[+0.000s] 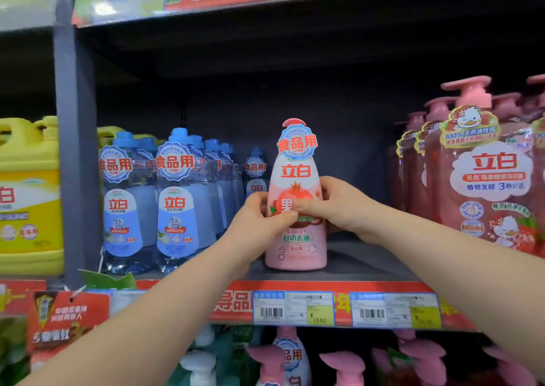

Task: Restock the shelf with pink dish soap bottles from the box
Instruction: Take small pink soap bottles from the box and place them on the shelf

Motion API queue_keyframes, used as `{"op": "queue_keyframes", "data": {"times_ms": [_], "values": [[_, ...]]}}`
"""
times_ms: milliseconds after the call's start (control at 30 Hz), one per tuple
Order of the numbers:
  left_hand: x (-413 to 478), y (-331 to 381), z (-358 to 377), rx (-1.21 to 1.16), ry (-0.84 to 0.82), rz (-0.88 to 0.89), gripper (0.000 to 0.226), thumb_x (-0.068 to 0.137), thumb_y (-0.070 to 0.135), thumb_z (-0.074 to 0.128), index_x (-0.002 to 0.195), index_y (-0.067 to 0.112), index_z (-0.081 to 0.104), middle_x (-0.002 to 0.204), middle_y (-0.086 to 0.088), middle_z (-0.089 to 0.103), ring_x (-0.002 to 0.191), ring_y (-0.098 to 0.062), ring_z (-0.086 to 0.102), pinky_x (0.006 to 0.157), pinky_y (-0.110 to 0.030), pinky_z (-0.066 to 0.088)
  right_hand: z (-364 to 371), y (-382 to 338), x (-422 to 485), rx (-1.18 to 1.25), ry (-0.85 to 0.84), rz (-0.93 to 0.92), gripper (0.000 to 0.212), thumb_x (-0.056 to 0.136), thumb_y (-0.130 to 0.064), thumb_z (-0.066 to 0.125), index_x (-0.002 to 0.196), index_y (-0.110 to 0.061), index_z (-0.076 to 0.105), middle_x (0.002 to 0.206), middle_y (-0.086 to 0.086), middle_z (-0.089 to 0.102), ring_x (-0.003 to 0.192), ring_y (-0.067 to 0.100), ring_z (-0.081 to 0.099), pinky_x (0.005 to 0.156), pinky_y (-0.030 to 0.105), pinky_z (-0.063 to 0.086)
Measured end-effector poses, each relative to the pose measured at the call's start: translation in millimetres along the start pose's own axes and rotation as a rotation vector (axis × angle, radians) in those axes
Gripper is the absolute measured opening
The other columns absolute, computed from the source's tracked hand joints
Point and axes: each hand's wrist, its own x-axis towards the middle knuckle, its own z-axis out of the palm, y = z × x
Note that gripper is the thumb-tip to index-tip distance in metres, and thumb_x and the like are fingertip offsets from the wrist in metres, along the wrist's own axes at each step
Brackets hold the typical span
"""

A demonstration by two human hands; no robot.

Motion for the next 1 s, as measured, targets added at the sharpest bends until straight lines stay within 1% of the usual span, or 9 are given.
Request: {"op": "queue_keyframes", "data": {"times_ms": [67, 200, 333, 400, 467, 600, 700, 867, 1000], "values": [[-2, 2, -6, 0.197, 0.051, 0.060, 0.072, 0.079, 0.026, 0.073, 0.139, 0.017, 0.036, 0.127, -0.001, 0.054, 0.113, -0.020, 0.057, 0.100, -0.042, 0.046, 0, 3, 2, -0.048, 0.042, -0.001, 0.044, 0.078, -0.033, 0.075, 0.114, -0.014, 0.062, 0.107, 0.007, 0.071, 0.095, 0.023, 0.069, 0.077, 0.048, 0.059], [-15, -7, -22, 0.681, 0.004, 0.252, 0.084, 0.077, 0.041, 0.070, 0.145, 0.022, 0.025, 0.147, -0.002, 0.035, 0.132, -0.019, 0.038, 0.109, -0.040, 0.034, -3, 12, 14, -0.055, 0.111, 0.019, 0.045, 0.077, -0.032, 0.077, 0.114, -0.014, 0.059, 0.108, 0.003, 0.070, 0.089, 0.013, 0.067, 0.060, 0.022, 0.049], [-25, -20, -31, 1.005, -0.079, 0.341, 0.079, 0.085, 0.054, 0.054, 0.148, 0.025, 0.016, 0.152, 0.007, 0.023, 0.138, -0.013, 0.026, 0.108, -0.032, 0.031, -5, 16, 20, -0.070, 0.111, 0.066, 0.055, 0.072, -0.032, 0.081, 0.115, -0.018, 0.051, 0.115, 0.002, 0.066, 0.090, 0.009, 0.064, 0.065, 0.023, 0.052], [-27, -23, -32, 1.039, -0.087, 0.366, 0.072, 0.089, 0.054, 0.048, 0.147, 0.026, 0.016, 0.151, 0.008, 0.024, 0.138, -0.012, 0.025, 0.107, -0.032, 0.032, -8, 19, 21, -0.159, 0.122, 0.100, 0.087, 0.061, -0.035, 0.087, 0.131, -0.018, 0.038, 0.125, 0.003, 0.057, 0.108, 0.015, 0.060, 0.087, 0.034, 0.053], [-27, -25, -32, 1.033, -0.083, 0.383, 0.070, 0.090, 0.053, 0.046, 0.147, 0.027, 0.017, 0.151, 0.009, 0.025, 0.137, -0.011, 0.025, 0.107, -0.031, 0.032, -11, 24, 22, -0.205, 0.014, 0.170, 0.111, 0.057, -0.032, 0.089, 0.144, -0.021, 0.022, 0.129, 0.002, 0.052, 0.118, 0.019, 0.054, 0.102, 0.041, 0.046], [-25, -29, -33, 1.013, -0.069, 0.399, 0.069, 0.090, 0.053, 0.045, 0.147, 0.028, 0.017, 0.151, 0.010, 0.027, 0.136, -0.009, 0.026, 0.105, -0.028, 0.029, -9, 33, 25, -0.108, -0.203, 0.316, 0.087, 0.070, -0.017, 0.083, 0.137, -0.027, 0.028, 0.121, -0.001, 0.062, 0.113, 0.020, 0.059, 0.095, 0.048, 0.050], [-25, -32, -32, 0.993, -0.048, 0.418, 0.069, 0.089, 0.054, 0.045, 0.147, 0.029, 0.018, 0.150, 0.012, 0.028, 0.135, -0.007, 0.026, 0.103, -0.025, 0.028, -8, 37, 33, -0.055, -0.219, 0.307, 0.075, 0.073, -0.010, 0.080, 0.133, -0.023, 0.037, 0.117, 0.002, 0.067, 0.108, 0.019, 0.064, 0.092, 0.051, 0.052], [-24, -34, -32, 0.967, -0.045, 0.432, 0.065, 0.089, 0.053, 0.046, 0.145, 0.030, 0.021, 0.147, 0.013, 0.032, 0.133, -0.007, 0.029, 0.102, -0.025, 0.030, -1, 41, 43, -0.053, -0.221, 0.265, 0.072, 0.073, -0.011, 0.080, 0.129, -0.026, 0.037, 0.113, 0.000, 0.068, 0.105, 0.017, 0.065, 0.090, 0.049, 0.054], [-24, -34, -31, 0.932, -0.058, 0.410, 0.061, 0.090, 0.051, 0.046, 0.144, 0.030, 0.025, 0.145, 0.013, 0.034, 0.132, -0.007, 0.032, 0.102, -0.025, 0.031, 12, 41, 54, -0.084, -0.226, 0.231, 0.071, 0.070, -0.017, 0.082, 0.125, -0.028, 0.038, 0.105, -0.005, 0.068, 0.096, 0.011, 0.066, 0.078, 0.039, 0.058]]}}
